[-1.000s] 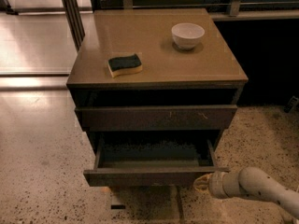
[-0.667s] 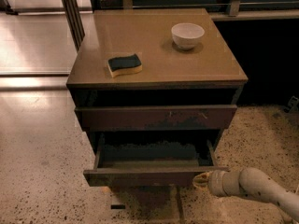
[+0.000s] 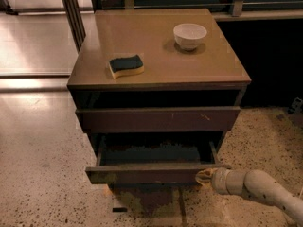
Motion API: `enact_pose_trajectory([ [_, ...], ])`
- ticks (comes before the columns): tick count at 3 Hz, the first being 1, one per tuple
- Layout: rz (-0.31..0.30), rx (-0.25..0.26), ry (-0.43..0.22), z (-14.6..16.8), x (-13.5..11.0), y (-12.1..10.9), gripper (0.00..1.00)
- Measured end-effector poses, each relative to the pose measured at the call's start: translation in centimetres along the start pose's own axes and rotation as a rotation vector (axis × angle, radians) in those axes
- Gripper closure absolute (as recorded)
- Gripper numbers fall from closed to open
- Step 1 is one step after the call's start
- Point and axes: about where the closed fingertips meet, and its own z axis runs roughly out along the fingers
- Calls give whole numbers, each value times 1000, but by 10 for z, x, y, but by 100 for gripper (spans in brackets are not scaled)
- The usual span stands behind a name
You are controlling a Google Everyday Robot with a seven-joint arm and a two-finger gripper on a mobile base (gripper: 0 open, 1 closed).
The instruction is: Close middle drawer
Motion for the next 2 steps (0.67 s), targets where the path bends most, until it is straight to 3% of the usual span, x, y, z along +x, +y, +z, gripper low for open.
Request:
enact_pose_trajectory([
  [2,14,47,7,12,4,-29,100],
])
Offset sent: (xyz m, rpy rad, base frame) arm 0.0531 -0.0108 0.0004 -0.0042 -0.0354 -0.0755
